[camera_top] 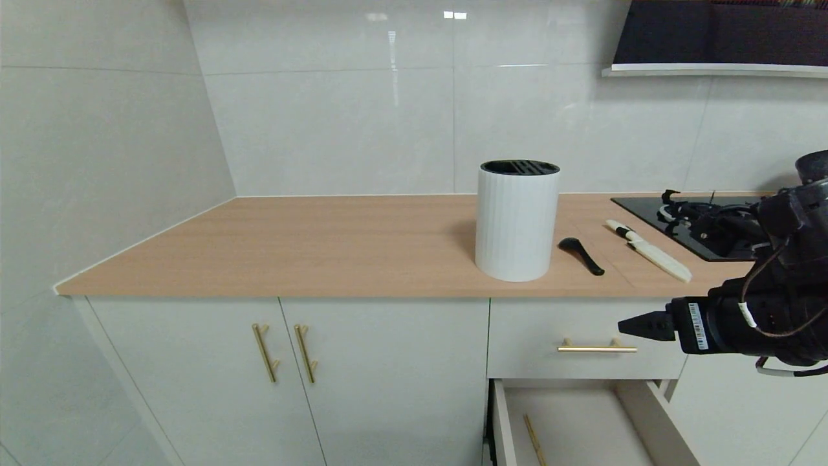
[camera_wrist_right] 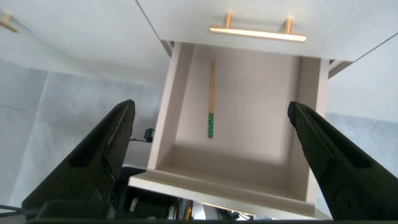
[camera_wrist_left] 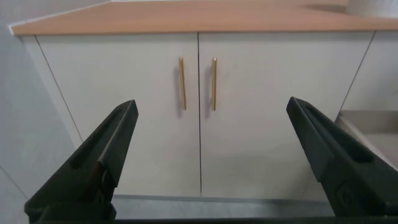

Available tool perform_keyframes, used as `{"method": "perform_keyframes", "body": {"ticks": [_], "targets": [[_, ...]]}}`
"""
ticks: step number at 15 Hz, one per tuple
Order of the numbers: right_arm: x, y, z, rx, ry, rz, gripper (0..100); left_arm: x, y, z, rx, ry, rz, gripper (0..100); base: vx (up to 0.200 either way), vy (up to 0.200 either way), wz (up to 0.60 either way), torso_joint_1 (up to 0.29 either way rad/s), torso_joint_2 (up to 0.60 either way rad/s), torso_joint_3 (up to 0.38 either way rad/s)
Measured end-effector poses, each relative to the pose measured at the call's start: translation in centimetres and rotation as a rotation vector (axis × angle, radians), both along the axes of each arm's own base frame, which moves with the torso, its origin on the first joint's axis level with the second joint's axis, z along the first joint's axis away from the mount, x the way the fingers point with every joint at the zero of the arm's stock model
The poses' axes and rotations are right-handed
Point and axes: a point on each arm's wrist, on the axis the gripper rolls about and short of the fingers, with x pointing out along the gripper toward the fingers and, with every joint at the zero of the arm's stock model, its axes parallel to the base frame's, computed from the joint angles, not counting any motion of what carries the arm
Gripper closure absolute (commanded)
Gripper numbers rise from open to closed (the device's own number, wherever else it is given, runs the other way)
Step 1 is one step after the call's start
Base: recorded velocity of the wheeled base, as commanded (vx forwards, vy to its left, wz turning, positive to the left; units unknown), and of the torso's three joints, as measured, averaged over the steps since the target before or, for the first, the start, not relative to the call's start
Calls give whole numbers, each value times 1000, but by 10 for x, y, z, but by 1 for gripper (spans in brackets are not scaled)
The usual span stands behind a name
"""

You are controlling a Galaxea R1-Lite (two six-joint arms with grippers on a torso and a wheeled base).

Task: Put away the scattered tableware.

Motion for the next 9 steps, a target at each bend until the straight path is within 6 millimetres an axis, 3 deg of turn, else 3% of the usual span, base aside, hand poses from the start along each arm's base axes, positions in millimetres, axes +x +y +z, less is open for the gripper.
{"method": "perform_keyframes", "body": {"ticks": [3,6,9], "targets": [[-1,0,-1,-14,-7,18,0,0,0,0,0,0,0,0,0,0,0,155,-364,-203],[3,0,1,-2,-62,22,0,0,0,0,0,0,0,0,0,0,0,32,-60,-32],[28,-3,0,-43,-177,56,0,0,0,0,0,0,0,0,0,0,0,0,0,0]]}}
